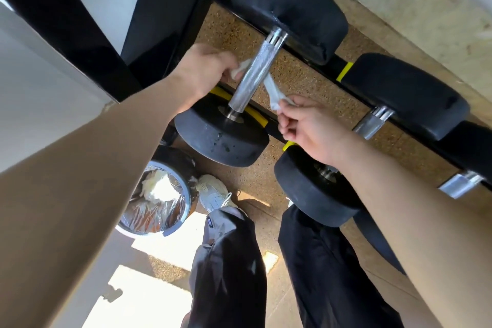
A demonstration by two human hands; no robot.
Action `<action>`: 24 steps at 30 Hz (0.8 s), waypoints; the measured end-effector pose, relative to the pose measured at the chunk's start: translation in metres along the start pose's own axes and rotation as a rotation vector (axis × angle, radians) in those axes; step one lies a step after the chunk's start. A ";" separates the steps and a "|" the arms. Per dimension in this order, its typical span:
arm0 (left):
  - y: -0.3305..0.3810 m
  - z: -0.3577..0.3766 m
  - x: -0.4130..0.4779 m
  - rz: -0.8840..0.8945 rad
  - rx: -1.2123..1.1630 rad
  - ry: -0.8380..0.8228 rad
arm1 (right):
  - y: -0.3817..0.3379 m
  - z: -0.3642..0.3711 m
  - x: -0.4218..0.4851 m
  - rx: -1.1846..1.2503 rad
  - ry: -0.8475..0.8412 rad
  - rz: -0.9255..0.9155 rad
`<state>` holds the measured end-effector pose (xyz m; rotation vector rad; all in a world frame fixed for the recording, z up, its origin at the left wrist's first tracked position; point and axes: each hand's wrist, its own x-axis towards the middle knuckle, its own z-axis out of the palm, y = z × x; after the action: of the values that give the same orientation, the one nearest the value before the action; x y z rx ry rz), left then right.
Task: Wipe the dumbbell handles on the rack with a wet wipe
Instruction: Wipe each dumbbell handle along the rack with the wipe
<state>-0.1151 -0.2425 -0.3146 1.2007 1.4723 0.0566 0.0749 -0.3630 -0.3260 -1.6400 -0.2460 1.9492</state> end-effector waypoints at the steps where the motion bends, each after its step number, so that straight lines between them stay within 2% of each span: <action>1: -0.003 -0.004 -0.004 0.012 0.027 -0.020 | 0.001 0.005 0.007 -0.082 0.082 -0.038; 3: -0.011 -0.013 -0.013 0.046 0.098 -0.043 | 0.000 0.023 0.021 -0.233 0.183 -0.112; 5: -0.018 -0.022 -0.017 0.046 0.129 -0.017 | -0.002 0.038 0.029 -0.322 0.188 -0.162; 8: -0.025 -0.022 -0.014 0.017 0.142 0.057 | 0.002 0.034 0.018 -0.562 0.066 -0.158; 10: -0.029 -0.018 -0.009 -0.015 0.245 0.033 | 0.011 0.021 0.003 -0.726 -0.031 -0.095; 12: -0.033 -0.015 -0.007 -0.055 0.312 -0.014 | 0.016 0.015 -0.003 -0.827 -0.020 -0.097; 15: -0.031 -0.021 -0.017 -0.050 0.274 -0.038 | 0.014 0.031 0.012 -0.903 0.039 -0.184; 19: -0.031 -0.038 -0.037 0.078 0.206 -0.130 | 0.016 0.052 0.040 -0.938 0.035 -0.193; 21: -0.034 -0.038 -0.035 0.069 0.210 -0.112 | 0.016 0.043 0.033 -0.931 -0.031 -0.170; 24: -0.039 -0.027 -0.018 0.019 0.434 -0.092 | 0.008 0.021 0.007 -0.989 -0.184 -0.127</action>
<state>-0.1637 -0.2580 -0.3174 1.5421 1.4328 -0.3160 0.0516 -0.3607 -0.3310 -1.8973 -1.5383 1.9869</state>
